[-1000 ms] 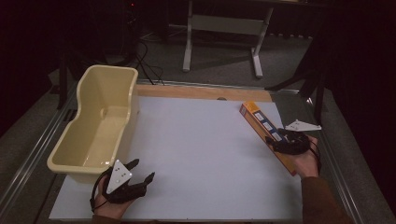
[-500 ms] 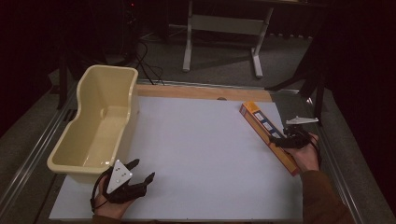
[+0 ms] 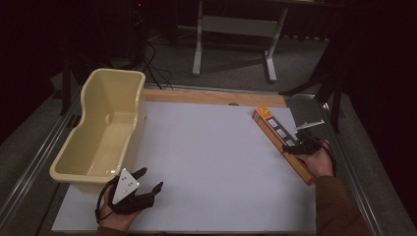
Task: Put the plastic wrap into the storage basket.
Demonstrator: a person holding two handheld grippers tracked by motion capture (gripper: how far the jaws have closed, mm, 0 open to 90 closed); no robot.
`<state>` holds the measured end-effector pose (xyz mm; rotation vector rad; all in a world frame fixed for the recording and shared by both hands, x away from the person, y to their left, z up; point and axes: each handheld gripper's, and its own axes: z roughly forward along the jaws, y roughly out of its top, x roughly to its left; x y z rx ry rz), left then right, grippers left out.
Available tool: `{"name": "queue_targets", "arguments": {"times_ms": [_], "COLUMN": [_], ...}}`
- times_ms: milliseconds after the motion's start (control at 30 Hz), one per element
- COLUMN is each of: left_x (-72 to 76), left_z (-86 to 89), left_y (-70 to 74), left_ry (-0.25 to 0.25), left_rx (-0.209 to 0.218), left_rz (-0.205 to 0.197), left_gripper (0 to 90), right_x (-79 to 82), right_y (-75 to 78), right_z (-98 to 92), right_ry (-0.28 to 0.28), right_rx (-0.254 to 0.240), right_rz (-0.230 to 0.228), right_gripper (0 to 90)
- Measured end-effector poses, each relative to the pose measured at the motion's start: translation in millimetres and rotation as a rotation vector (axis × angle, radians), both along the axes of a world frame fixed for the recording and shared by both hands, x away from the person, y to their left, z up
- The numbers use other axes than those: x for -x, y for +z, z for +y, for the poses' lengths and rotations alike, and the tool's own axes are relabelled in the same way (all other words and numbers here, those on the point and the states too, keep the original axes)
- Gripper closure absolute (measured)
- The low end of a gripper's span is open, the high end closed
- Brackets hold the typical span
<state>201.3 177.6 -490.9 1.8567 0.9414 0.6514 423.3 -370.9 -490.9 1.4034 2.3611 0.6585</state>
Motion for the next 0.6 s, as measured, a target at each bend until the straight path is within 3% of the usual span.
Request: {"name": "queue_targets", "arguments": {"times_ms": [300,433,600], "left_x": [-0.6,-0.4,-0.5], "left_z": [-0.4,-0.4,-0.6], "left_y": [-0.6,-0.7,-1.0], "left_ry": [0.002,0.002,0.004], "left_rx": [-0.003,-0.003,-0.005], "left_rz": [0.002,0.003,0.006], "left_gripper": [30.3,30.3,30.3], "right_x": [18.2,34.5,68.4], "right_y": [0.6,1.5,4.1], "right_z": [8.4,17.3,30.2], "right_ry": [0.045,0.096,0.212], "right_rx": [-0.004,0.003,0.034], "right_rz": [0.011,0.023,0.063], "right_gripper": [39.1,39.0,39.0]}}
